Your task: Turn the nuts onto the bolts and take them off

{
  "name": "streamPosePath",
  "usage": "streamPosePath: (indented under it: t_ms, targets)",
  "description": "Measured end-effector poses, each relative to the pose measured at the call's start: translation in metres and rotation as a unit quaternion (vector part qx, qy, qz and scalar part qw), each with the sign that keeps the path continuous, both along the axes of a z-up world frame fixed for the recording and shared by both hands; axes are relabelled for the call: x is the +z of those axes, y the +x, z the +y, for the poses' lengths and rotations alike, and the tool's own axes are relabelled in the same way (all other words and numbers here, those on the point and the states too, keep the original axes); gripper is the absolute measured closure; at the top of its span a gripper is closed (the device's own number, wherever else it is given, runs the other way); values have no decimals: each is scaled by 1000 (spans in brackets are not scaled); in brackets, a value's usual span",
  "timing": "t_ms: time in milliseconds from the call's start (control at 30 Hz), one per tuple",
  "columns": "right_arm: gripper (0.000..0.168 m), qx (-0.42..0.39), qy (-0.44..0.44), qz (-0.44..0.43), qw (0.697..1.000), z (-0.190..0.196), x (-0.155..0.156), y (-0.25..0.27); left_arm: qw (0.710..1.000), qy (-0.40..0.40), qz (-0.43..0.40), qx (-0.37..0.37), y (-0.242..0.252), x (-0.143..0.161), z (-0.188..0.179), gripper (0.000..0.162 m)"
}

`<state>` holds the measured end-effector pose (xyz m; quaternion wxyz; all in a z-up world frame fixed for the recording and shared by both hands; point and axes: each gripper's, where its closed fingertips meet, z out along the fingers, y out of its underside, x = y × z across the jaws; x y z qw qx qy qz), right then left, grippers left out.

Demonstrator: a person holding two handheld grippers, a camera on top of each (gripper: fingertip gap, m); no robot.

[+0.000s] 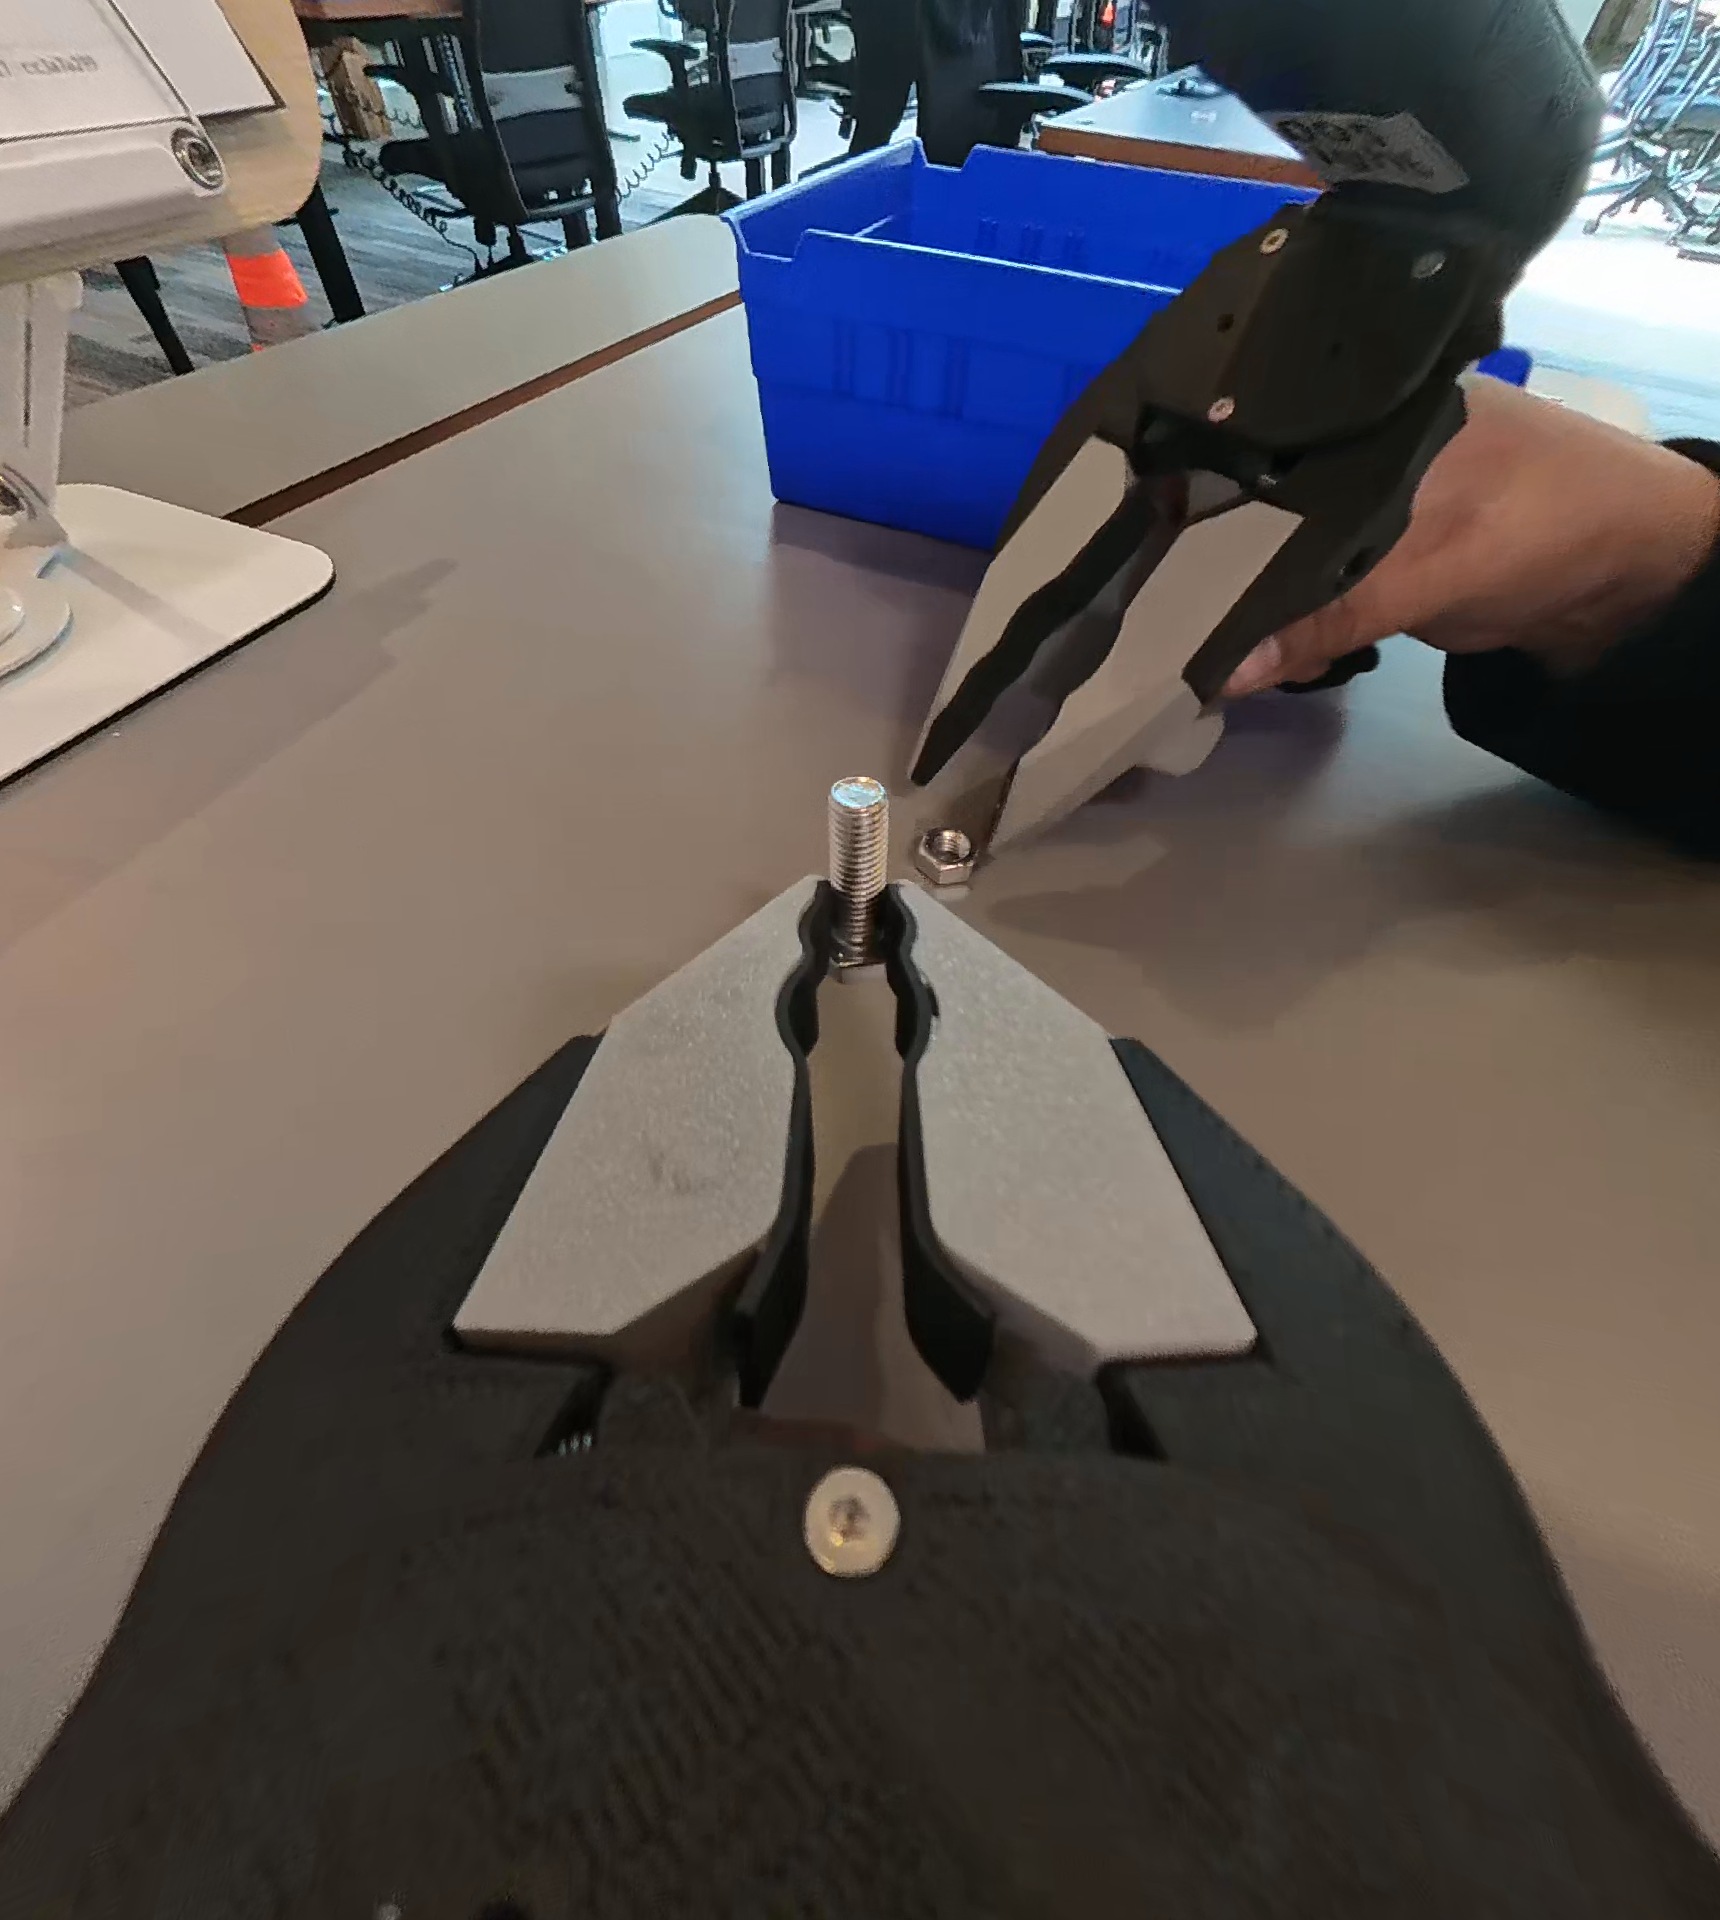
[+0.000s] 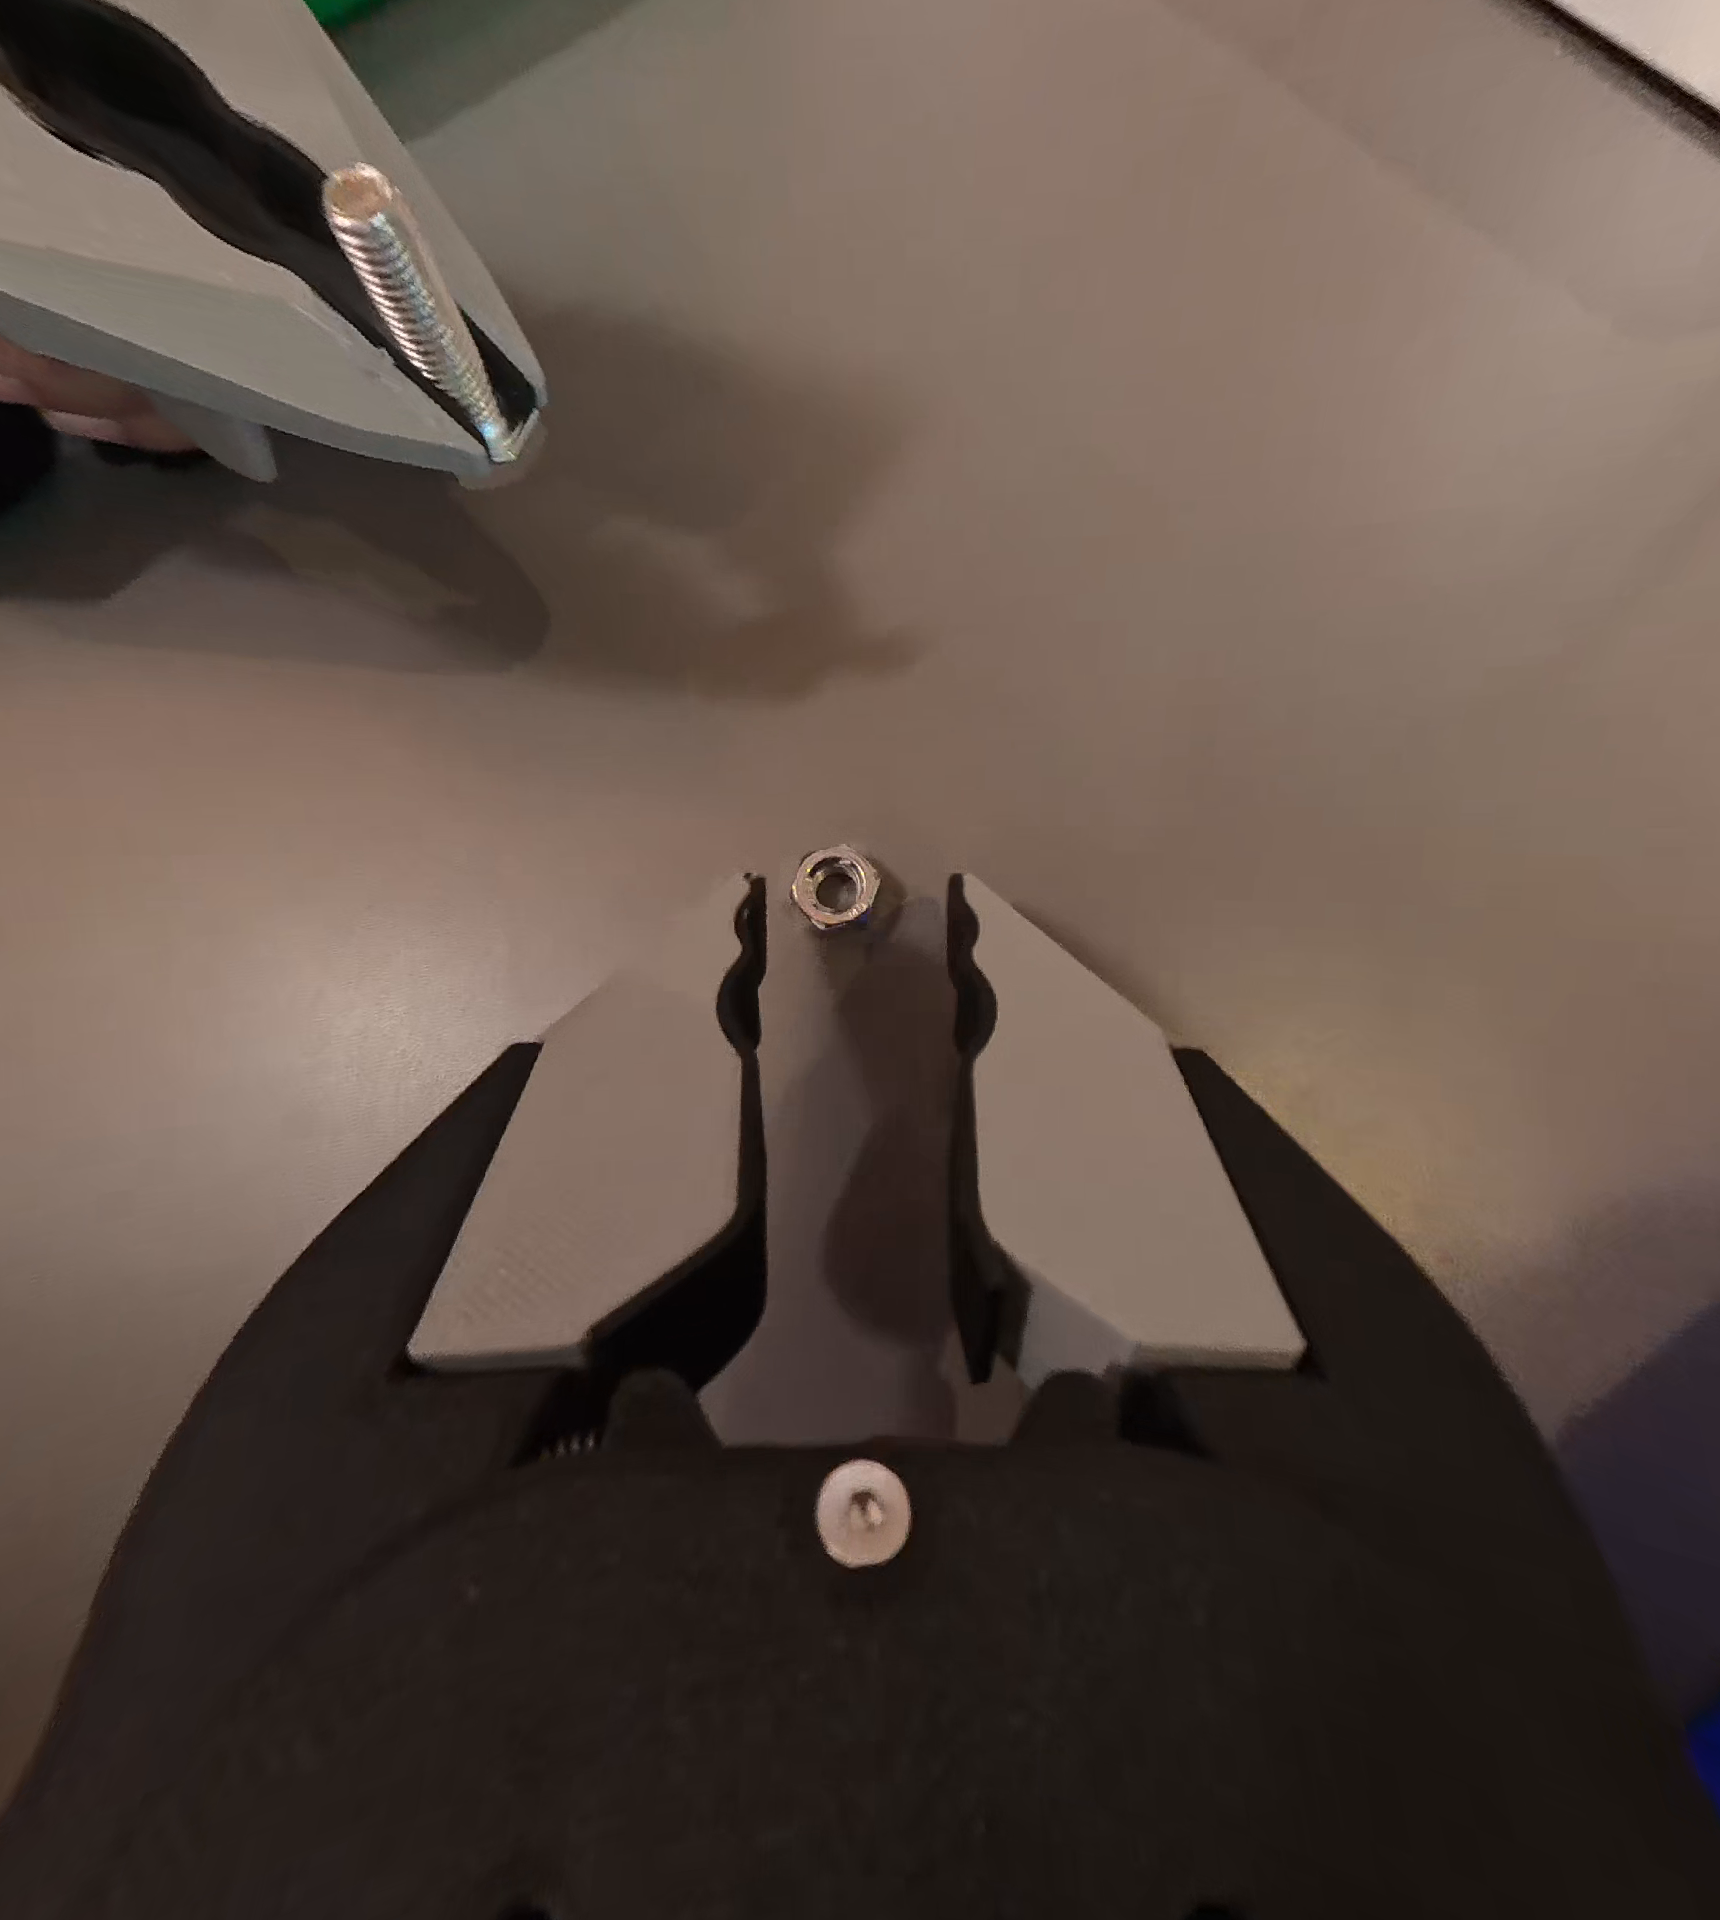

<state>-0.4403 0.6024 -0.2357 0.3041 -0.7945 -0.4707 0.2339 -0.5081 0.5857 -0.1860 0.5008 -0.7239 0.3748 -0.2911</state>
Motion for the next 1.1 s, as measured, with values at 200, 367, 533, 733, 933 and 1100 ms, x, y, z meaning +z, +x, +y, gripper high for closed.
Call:
streamPosePath:
  t_ms: [200, 367, 533, 733, 933, 1100]
  targets:
    - [135, -7, 21, -50, 998, 0, -12, -2, 1000, -5, 5, 4, 0, -2, 1, 155]
    - [153, 2, 47, -55, 997, 1, -12, -8, 1000, -3, 9, 2, 1, -3, 0, 155]
    - [153, 2, 47, -50, 998, 2, -12, -9, 1000, -3, 6, 2, 1, -2, 0, 155]
    - [153, 9, 49, -3, 999, 1, 5, -10, 1000, -4, 6, -16, 4, -2, -4, 155]
    - [153, 102, 43, 85, 990, -31, 57, -24, 997, 15, -12, -68, 15, 5, -18, 155]
    - [153, 163, 64, 47, 983, -47, 99, -33, 995, 39, -34, -84, 20, 14, -23, 155]
